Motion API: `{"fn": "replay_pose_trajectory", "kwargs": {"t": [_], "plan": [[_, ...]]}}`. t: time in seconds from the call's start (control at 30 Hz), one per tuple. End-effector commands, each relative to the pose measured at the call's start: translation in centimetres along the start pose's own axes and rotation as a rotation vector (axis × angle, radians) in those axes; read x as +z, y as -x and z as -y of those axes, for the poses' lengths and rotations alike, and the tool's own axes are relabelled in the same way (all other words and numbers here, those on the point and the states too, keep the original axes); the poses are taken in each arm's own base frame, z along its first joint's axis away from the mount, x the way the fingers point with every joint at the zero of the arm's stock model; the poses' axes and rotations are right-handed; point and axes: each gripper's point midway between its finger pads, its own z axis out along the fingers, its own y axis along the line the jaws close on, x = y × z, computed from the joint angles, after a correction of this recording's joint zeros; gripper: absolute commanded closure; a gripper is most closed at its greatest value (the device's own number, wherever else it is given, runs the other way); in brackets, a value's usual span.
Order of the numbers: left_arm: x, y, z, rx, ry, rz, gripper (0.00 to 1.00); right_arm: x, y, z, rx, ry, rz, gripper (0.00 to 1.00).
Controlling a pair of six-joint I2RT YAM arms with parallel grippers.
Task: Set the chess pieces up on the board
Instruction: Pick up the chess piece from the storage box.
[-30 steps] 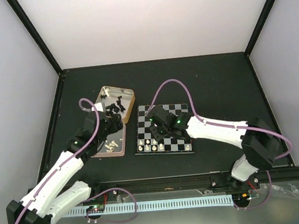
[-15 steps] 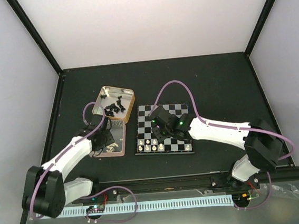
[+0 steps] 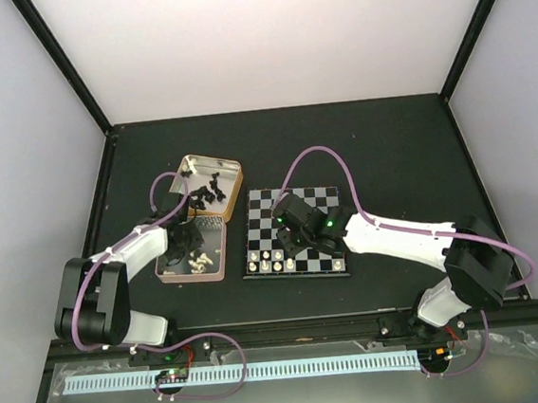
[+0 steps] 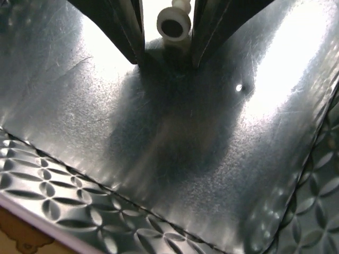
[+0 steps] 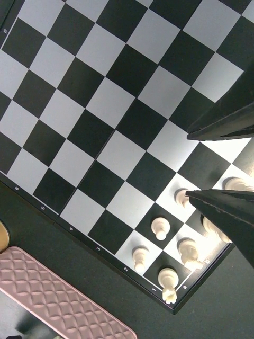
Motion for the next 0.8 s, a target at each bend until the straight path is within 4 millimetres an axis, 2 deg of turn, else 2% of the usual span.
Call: {"fn": "replay_pose_trajectory", "kwargs": {"t": [0.0,0.13,0.3,0.47,0.63,0.77], "plan": [[0.4,0.2,0.5,0.009,-0.027,-0.019,0.76,-0.5,1.0,0.5,0.012,-0.020,0.046,0.74],[0.4,-0.4,0.0,0.007,-0.012,-0.034,0.79,-0.5,1.0,0.4,0.016,-0.015,0.046,0.74],[-0.2,-0.9,-0.4,0.011,-0.004,-0.047,0.72,-0.5,1.0,0.4,0.021,-0.016,0.046,0.74],[-0.8,-1.4,-0.7,0.037,0.002,-0.068,0.71,-0.3,0.8,0.4,0.024,-0.012,0.039,0.74],[-0.5,-1.7,-1.2,0.049,0.033,-0.080,0.78,-0.3,0.8,0.2,0.029,-0.004,0.035,0.75],[-0.4,-1.1,-1.2,0.052,0.045,-0.061,0.84,-0.3,0.8,0.2,0.028,-0.003,0.036,0.75]]}}
